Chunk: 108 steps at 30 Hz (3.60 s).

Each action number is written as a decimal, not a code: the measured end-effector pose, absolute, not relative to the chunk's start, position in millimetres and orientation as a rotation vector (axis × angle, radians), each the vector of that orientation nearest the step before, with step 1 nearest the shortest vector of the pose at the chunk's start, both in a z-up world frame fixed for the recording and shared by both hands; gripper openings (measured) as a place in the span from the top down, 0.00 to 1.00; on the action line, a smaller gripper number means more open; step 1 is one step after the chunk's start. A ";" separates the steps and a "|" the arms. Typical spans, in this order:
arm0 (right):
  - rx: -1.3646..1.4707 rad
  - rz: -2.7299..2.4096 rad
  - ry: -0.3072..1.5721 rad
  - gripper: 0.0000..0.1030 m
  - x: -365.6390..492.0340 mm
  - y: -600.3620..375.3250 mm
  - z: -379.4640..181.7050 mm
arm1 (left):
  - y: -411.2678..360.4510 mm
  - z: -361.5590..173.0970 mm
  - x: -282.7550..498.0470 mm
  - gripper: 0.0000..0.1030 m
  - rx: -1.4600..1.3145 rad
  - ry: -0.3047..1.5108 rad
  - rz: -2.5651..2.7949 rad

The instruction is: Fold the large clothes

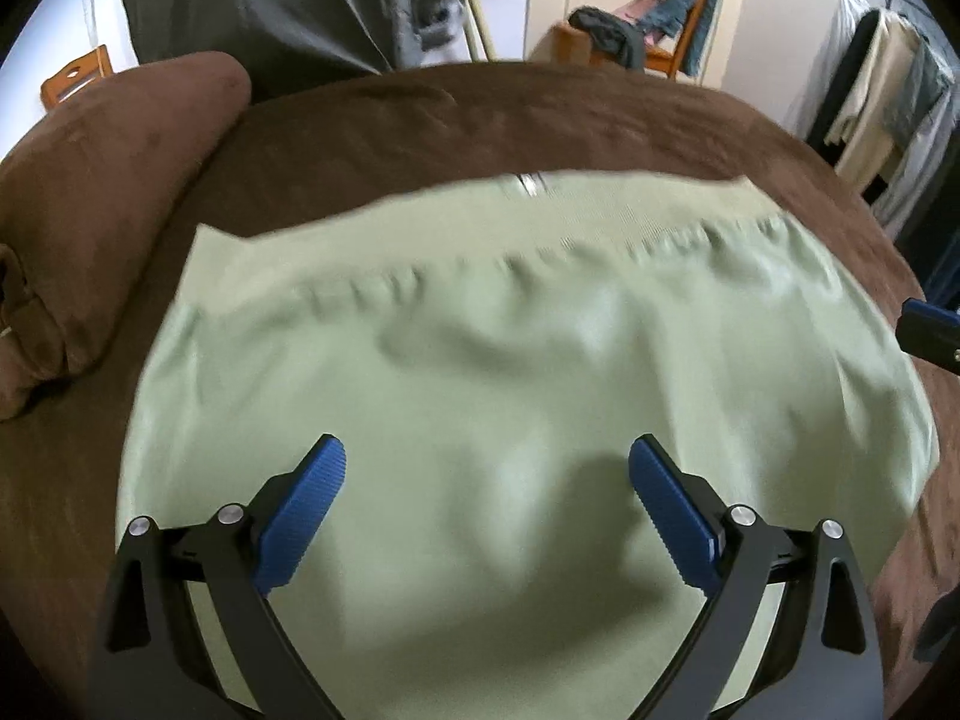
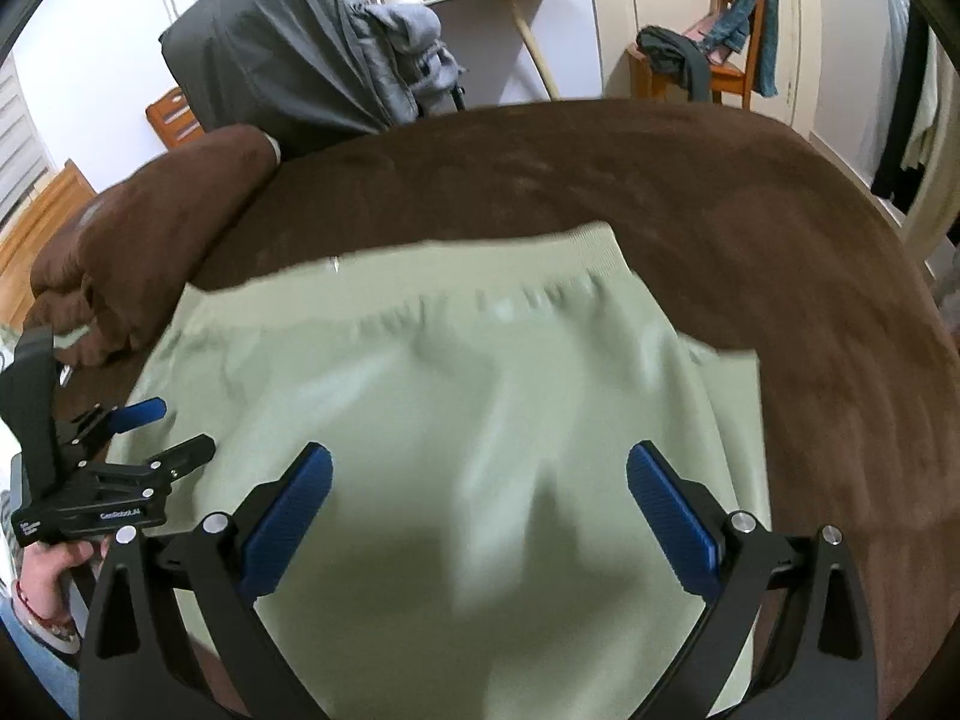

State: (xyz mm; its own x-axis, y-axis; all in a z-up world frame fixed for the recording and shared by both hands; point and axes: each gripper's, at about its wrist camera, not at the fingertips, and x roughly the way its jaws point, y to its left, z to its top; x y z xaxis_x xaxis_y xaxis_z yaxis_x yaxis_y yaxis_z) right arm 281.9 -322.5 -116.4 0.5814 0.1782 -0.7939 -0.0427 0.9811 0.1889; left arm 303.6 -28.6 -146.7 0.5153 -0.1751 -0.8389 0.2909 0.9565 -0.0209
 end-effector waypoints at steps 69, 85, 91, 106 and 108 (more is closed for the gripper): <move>0.597 0.296 0.630 0.85 192.0 -313.3 -55.4 | -24.9 -197.8 227.5 0.05 0.096 1.020 -0.137; 0.432 0.267 0.653 0.86 210.1 -245.1 -22.8 | 12.3 -172.4 225.0 0.07 0.012 0.996 -0.132; 0.311 0.339 0.661 0.86 218.7 -173.5 -13.7 | 89.3 -137.4 205.3 0.07 -0.060 0.958 -0.051; 0.022 0.472 0.718 0.87 259.8 -17.4 -34.7 | 220.7 -140.7 144.0 0.06 -0.201 0.999 0.183; 0.006 0.448 0.679 0.87 268.2 -15.5 -20.5 | 226.7 -145.2 140.2 0.06 -0.218 1.009 0.192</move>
State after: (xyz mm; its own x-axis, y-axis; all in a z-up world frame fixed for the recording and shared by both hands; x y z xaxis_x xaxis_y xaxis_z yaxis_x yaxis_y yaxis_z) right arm 268.2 -15.5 -20.5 0.6868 0.4022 -0.6054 -0.3981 0.9051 0.1496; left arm 140.2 226.7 -145.2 0.5191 0.0582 -0.8528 -0.2584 0.9617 -0.0917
